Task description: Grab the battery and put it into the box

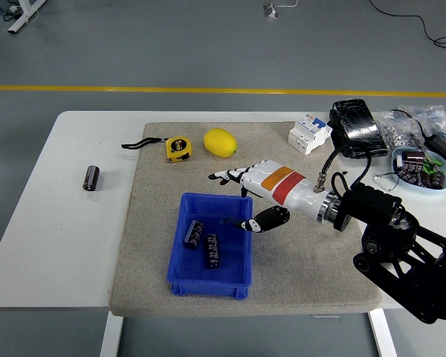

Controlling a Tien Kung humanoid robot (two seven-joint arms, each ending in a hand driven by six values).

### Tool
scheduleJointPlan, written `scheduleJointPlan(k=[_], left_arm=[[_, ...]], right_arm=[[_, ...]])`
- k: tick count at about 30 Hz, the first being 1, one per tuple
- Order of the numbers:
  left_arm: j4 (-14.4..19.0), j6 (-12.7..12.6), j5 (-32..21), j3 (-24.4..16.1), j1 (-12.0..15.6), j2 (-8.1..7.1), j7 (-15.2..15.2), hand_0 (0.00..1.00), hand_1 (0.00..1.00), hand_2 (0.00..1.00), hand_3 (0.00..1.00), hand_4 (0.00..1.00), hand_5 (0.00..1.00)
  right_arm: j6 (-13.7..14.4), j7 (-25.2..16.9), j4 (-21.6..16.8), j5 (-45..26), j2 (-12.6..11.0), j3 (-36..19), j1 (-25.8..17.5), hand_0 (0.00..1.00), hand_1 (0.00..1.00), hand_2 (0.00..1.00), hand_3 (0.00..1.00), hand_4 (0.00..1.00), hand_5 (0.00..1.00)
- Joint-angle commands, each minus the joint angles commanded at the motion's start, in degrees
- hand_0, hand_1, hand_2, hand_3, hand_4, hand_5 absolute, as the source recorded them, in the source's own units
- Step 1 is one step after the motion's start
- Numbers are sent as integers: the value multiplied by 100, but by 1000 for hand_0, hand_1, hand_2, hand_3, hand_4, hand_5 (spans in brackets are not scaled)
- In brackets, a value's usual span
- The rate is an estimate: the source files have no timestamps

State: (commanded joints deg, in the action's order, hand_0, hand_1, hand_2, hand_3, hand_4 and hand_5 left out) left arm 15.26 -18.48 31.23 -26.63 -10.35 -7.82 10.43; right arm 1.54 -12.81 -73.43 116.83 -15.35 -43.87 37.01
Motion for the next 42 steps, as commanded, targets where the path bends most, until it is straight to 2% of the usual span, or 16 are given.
scheduleJointPlan(k=[3,4,6,9,10,15,16,22,23,28,29,34,35,40,41,42], left_arm=[[-2,-1,-24,12,-16,5,-9,725,659,705,621,660,632],[-3,-1,-28,18,-24,7,-12,725,664,702,622,660,631],[-5,-4,-69,42,-27,8,-30,725,664,702,622,660,631],[-8,-4,-81,41,-24,12,-36,725,664,702,622,660,631],[-8,-2,-72,41,-24,15,-34,724,667,702,622,660,631],[-10,-3,-61,37,-23,41,-35,724,667,702,622,660,631],[-11,-3,-66,41,-21,45,-38,725,670,702,622,659,630],[-13,-3,-91,59,3,79,-51,725,670,702,622,659,630],[-11,0,-99,69,7,83,-55,725,671,704,622,660,631],[3,-7,-234,184,26,113,-102,725,671,704,622,660,631],[4,-7,-245,196,26,119,-109,724,672,705,622,660,630],[2,-1,-190,163,15,157,-95,724,672,705,622,660,630],[0,-1,-173,151,7,164,-91,725,672,706,623,660,630],[-2,-1,-160,144,-16,182,-89,725,672,706,623,660,630],[-2,-1,-162,143,-14,185,-88,725,672,707,623,660,631],[-2,0,-157,140,-11,188,-86,725,672,707,623,660,631]], right_arm=[[40,-8,151,-179,-90,-445,-85,342,475,776,894,884,242],[47,3,206,-250,-139,-616,-123,405,485,770,894,892,245],[67,6,312,-466,-242,-902,-195,405,485,770,894,892,245],[125,-11,463,-951,-373,-1245,-309,405,485,770,894,892,245],[161,-35,535,-1203,-413,-1344,-366,469,518,767,884,904,259],[341,-24,790,-2378,-481,-1631,-681,469,518,767,884,904,259],[337,-3,810,-2601,-484,-1687,-770,624,664,790,886,995,419],[159,43,686,-4091,-442,-1994,-1363,624,664,790,886,995,419],[134,46,668,-4314,-423,-2025,-1446,718,730,827,896,998,576],[87,49,628,-5526,-310,-2297,-1802,718,730,827,896,998,576],[83,42,622,-5711,-295,-2355,-1856,776,794,843,895,998,712],[-4,29,580,-5861,-264,-2633,-2097,776,794,843,895,998,712],[-22,27,572,-5857,-257,-2673,-2142,819,816,855,905,998,840],[-65,-20,532,-5860,-199,-2805,-2347,819,816,855,905,998,840],[-72,-28,530,-5855,-186,-2816,-2384,838,828,860,911,998,892],[-86,-34,530,-5847,-168,-2830,-2428,838,828,860,911,998,892]])
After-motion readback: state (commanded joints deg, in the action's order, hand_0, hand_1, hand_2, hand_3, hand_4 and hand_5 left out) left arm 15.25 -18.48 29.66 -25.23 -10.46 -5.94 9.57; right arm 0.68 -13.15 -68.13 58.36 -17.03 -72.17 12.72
